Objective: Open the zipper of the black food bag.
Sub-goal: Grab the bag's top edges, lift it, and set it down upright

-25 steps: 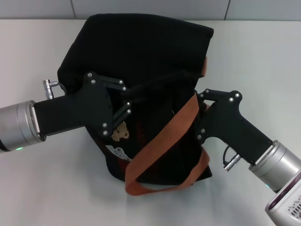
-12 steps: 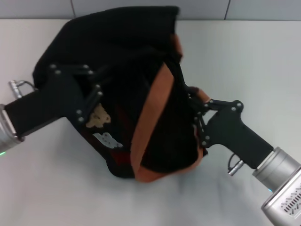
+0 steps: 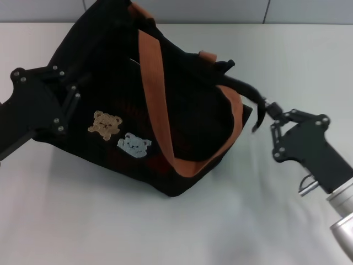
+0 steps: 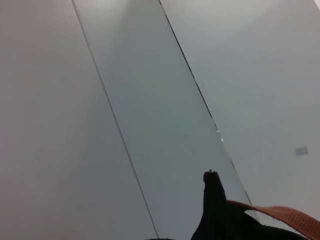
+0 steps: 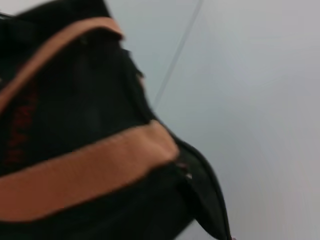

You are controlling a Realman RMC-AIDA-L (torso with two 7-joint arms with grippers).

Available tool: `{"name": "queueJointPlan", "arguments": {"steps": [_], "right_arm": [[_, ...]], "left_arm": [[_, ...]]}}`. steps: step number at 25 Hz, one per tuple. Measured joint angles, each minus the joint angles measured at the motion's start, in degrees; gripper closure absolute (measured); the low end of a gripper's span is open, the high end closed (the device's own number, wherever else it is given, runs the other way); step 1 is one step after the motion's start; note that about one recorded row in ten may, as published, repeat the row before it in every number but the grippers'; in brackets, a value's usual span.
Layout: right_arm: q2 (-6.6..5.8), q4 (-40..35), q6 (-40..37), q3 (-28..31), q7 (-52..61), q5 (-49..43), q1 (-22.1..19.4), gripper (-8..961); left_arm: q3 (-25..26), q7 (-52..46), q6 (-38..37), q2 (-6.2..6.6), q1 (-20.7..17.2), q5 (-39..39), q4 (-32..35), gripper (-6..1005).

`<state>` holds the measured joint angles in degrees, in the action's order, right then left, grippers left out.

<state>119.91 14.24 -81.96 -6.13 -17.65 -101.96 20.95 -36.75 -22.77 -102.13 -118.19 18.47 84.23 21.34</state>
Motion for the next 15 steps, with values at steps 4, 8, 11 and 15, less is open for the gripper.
{"name": "queueJointPlan", "arguments": {"steps": [4, 8, 11, 15], "right_arm": [[-0.02, -0.66, -0.59, 1.54, 2.45, 0.01, -0.13, 954], [-0.03, -0.69, -1.19, 4.29, 5.03, 0.01, 0.02, 954], [-0.03, -0.71, -1.54, 6.62, 6.74, 0.01, 0.07, 954], [-0.03, -0.71, -2.24, 9.05, 9.14, 0.01, -0.02, 951]], "left_arm": [[0.02, 0.03, 0.35, -0.02, -0.12, -0.06, -0.18, 913], [0.03, 0.11, 1.17, -0.16, -0.4, -0.13, -0.68, 896], [0.6, 0.18, 1.37, -0.2, -0.75, -0.14, -1.43, 884], [2.65, 0.36, 1.38, -0.27, -0.95, -0.15, -3.05, 867]]}}
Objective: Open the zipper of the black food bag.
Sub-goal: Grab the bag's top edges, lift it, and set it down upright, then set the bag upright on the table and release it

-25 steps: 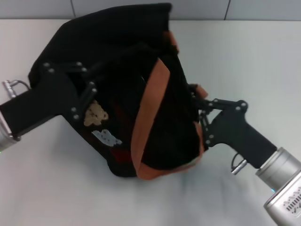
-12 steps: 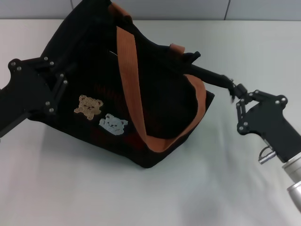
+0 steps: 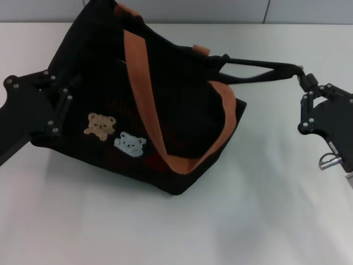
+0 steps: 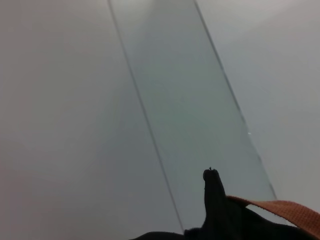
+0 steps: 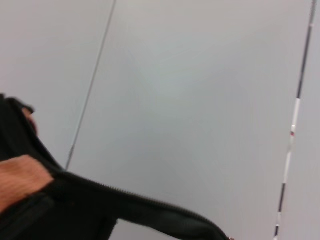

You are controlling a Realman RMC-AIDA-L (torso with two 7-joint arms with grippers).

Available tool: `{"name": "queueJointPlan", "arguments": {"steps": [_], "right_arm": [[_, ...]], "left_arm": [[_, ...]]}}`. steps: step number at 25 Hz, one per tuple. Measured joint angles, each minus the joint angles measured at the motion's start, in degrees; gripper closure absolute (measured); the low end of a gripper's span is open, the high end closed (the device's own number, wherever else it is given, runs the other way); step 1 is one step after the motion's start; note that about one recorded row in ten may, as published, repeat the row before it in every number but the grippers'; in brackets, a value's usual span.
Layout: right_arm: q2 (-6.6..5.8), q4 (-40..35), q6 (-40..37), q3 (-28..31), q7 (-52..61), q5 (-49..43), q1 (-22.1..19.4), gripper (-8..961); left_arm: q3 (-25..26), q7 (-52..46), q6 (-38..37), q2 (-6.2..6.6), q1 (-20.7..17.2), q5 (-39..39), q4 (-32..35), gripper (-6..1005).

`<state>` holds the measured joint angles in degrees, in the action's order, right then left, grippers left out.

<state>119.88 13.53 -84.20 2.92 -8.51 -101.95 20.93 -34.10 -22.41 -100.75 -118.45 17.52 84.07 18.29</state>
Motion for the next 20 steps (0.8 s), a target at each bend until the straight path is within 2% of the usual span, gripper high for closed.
{"name": "queueJointPlan", "arguments": {"steps": [8, 12, 17, 20], "right_arm": [[-0.03, 0.06, -1.26, 0.97, 3.7, 0.0, 0.19, 929], [-0.24, -0.46, -2.1, 2.33, 10.71, 0.0, 0.46, 918], [-0.37, -4.22, -5.28, 2.83, 20.88, -0.28, 0.63, 751], [-0.45, -6.06, -6.19, 2.57, 25.53, -0.42, 0.88, 608]], "left_arm": [[1.97, -0.34, -0.25, -0.09, -0.5, -0.08, -1.64, 833], [5.25, -5.88, -0.87, -0.11, -0.49, -1.48, -3.4, 816], [7.87, -7.0, -4.12, 0.07, -1.82, -1.67, -4.0, 794], [8.72, -8.31, -6.7, 0.18, -2.53, -1.66, -3.75, 782]]}}
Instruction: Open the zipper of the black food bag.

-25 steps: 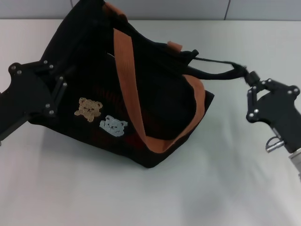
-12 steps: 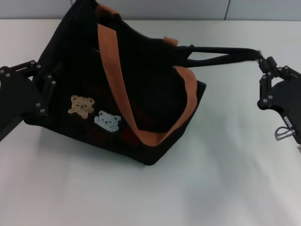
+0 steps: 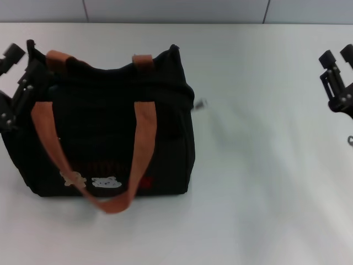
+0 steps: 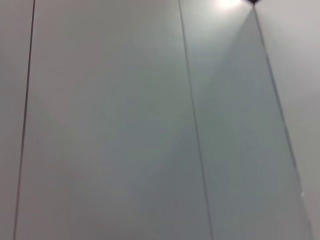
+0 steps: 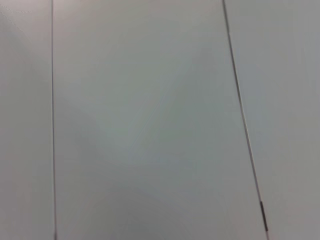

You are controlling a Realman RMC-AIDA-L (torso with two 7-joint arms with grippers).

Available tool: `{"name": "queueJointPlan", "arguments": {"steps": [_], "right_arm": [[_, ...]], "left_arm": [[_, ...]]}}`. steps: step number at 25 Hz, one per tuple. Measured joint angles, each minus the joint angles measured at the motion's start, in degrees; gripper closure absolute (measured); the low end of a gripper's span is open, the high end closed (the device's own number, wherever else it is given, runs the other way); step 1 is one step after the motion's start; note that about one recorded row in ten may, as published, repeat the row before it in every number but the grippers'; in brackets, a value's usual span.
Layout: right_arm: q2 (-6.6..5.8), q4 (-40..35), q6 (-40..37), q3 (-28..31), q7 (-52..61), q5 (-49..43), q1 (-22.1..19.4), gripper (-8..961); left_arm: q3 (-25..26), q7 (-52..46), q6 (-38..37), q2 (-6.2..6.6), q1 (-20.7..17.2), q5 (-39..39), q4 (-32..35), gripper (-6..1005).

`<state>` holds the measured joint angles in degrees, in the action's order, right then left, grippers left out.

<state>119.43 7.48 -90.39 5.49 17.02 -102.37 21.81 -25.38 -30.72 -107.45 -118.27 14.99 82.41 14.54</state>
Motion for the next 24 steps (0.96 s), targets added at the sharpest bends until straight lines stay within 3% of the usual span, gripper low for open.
{"name": "queueJointPlan", "arguments": {"steps": [2, 3, 5, 7, 8, 11, 12, 13, 17, 19, 24], "right_arm": [[-0.14, -4.42, -1.01, -1.1, 8.38, -1.61, 0.65, 512], [-0.14, -4.42, -1.01, -1.1, 8.38, -1.61, 0.65, 493], [-0.19, -8.41, -3.01, -2.82, 13.17, -4.59, 1.19, 456], [-0.36, -15.69, -7.73, -7.34, 20.59, -9.21, 2.09, 419], [-0.36, -15.69, -7.73, -7.34, 20.59, -9.21, 2.09, 400], [-0.88, -23.5, -12.82, -15.0, 28.28, -12.83, 3.2, 344], [-1.58, -26.31, -16.12, -21.42, 30.09, -14.74, 3.82, 325], [-1.58, -26.31, -16.12, -21.42, 30.09, -14.74, 3.82, 307], [-2.39, -28.55, -21.09, -36.95, 30.12, -16.0, 5.63, 222], [-2.27, -28.71, -21.34, -39.27, 30.12, -16.0, 6.16, 178], [-1.36, -29.13, -21.28, -43.74, 30.42, -16.02, 7.8, 178]], "left_arm": [[-0.69, -3.37, -3.32, 0.97, -0.38, 1.19, 0.89, 773], [-0.69, -3.37, -3.32, 0.97, -0.38, 1.19, 0.89, 697], [-2.38, -5.54, -5.22, 2.24, -0.37, 2.97, 1.49, 544], [-7.78, -10.49, -7.11, 4.21, -0.26, 7.15, 5.39, 467], [-7.78, -10.49, -7.11, 4.21, -0.26, 7.15, 5.39, 429], [-14.43, -15.24, -7.58, 5.72, -0.37, 9.74, 9.87, 313], [-18.48, -16.53, -7.75, 6.38, -0.54, 10.2, 11.56, 284], [-18.48, -16.53, -7.75, 6.38, -0.54, 10.2, 11.56, 256], [-27.09, -17.34, -7.76, 7.16, 0.44, 11.05, 12.97, 170], [-27.56, -17.58, -7.72, 7.18, 0.76, 11.59, 13.02, 170], [-27.53, -18.91, -7.13, 6.89, 2.0, 14.13, 13.24, 170]]}}
